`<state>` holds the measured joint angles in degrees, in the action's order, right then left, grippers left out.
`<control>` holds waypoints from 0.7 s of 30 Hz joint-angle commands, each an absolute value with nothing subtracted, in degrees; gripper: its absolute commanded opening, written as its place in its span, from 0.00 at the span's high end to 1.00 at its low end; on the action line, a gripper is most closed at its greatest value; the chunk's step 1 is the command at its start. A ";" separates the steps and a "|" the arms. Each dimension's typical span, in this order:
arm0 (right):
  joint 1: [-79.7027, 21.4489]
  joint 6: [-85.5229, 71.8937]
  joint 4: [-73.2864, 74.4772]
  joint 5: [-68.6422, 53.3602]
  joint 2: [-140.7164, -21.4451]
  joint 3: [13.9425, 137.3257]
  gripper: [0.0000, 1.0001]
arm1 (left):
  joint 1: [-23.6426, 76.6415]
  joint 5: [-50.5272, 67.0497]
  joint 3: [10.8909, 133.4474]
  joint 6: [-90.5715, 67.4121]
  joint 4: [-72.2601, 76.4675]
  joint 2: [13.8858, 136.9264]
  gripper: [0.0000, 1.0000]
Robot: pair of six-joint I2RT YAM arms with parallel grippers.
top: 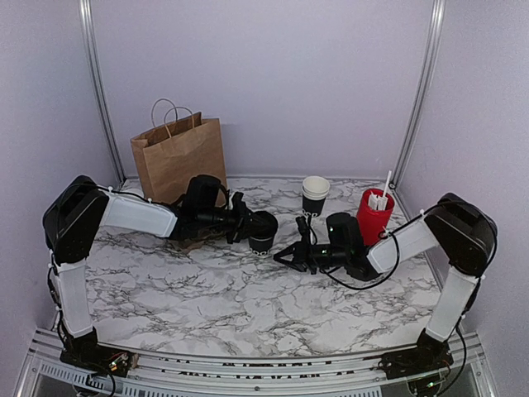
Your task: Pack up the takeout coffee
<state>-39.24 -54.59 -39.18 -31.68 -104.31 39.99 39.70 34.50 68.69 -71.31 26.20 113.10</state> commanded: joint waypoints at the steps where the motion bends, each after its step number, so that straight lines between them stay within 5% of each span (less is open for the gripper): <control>1: -39.02 -51.91 -35.15 -29.57 -96.26 45.35 0.96 | 39.79 34.66 69.93 -70.24 24.08 112.69 0.89; 14: -38.93 -45.88 -21.50 -27.39 -95.71 60.98 0.94 | 39.38 34.36 74.95 -68.76 21.58 107.87 0.89; 21: -38.94 -47.24 -21.66 -30.67 -102.72 71.39 0.92 | 31.72 25.49 66.68 -66.29 15.92 98.36 0.89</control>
<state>-39.22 -46.85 -22.09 -28.40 -99.02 64.97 35.92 30.76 70.94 -68.49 19.88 104.44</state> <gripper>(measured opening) 0.074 0.106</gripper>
